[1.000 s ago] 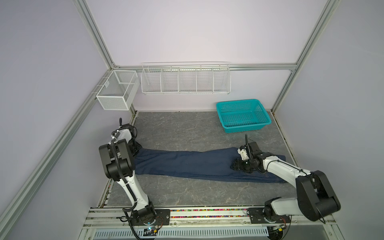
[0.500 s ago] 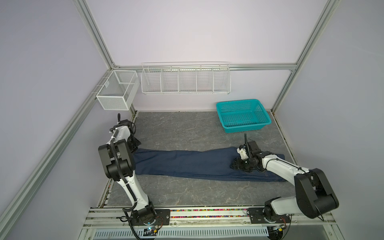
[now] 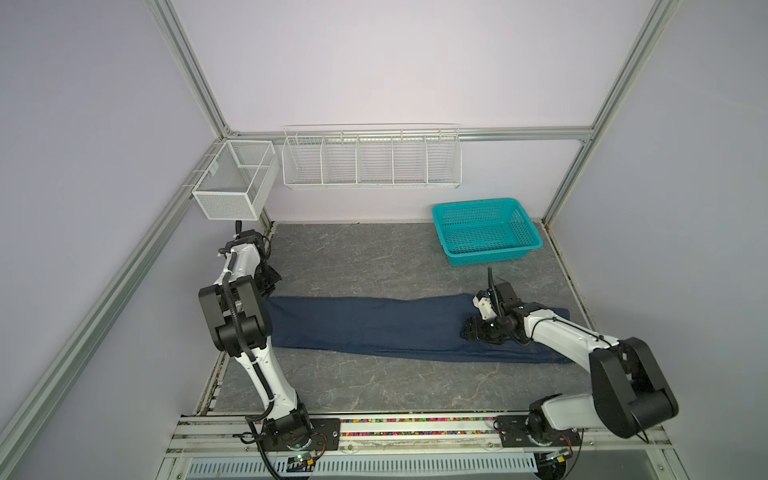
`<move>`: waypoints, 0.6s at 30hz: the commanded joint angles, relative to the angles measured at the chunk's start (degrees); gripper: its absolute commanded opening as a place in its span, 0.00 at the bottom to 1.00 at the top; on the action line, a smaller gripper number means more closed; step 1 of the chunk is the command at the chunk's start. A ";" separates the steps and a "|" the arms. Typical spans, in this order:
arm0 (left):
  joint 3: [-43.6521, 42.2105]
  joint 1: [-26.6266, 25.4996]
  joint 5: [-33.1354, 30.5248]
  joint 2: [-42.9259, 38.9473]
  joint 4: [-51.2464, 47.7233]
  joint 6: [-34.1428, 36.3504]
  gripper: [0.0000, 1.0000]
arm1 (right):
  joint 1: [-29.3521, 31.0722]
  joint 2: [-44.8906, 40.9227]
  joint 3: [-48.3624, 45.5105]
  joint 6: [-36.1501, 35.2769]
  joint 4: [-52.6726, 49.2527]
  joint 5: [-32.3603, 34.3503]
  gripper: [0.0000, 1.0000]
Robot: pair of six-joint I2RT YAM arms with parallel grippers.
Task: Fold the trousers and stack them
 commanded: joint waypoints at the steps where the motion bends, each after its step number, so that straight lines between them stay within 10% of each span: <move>1: 4.56 0.06 -0.48 1.37 -0.10 1.46 0.07 | -0.09 -0.34 -2.87 0.22 -6.16 4.19 0.72; 10: 7.06 -2.14 -0.52 6.60 1.64 2.66 0.09 | 0.03 -1.64 -3.55 0.59 -6.69 4.86 0.72; 18: 7.88 -2.36 -1.12 5.86 -0.15 4.13 0.49 | -0.07 -3.41 -2.97 -0.32 -8.34 5.54 0.72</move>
